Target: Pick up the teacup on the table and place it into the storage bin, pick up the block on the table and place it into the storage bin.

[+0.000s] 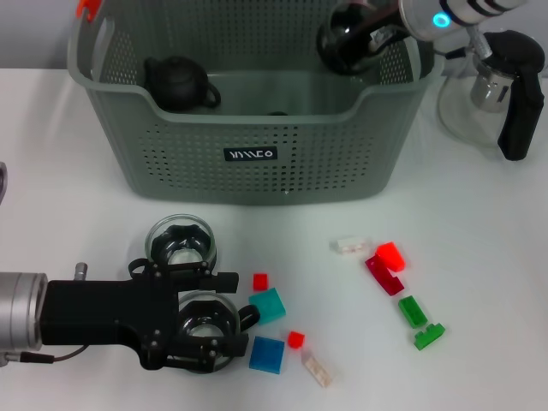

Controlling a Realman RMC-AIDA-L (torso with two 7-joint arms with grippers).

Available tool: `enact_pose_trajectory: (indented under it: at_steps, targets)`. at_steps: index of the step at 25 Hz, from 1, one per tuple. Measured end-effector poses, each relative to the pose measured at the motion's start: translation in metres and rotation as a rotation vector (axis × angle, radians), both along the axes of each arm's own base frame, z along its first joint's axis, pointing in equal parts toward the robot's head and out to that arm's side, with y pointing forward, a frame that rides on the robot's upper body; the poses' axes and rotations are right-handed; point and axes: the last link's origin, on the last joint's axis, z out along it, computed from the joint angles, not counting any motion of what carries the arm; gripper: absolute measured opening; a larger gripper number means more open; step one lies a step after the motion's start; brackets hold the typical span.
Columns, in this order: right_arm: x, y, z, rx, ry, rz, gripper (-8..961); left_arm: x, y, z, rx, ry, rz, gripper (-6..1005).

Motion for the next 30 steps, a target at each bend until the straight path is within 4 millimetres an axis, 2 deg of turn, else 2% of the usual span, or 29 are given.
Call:
enact_pose_trajectory:
  at_steps: [10, 30]
  targets:
    - [0.006, -0.005, -0.011, -0.015, -0.057, 0.015, 56, -0.002, -0.001, -0.003, 0.004, -0.001, 0.018, 828]
    - [0.008, -0.008, -0.014, -0.027, -0.069, 0.022, 57, -0.003, -0.002, -0.003, 0.002, -0.002, 0.021, 827]
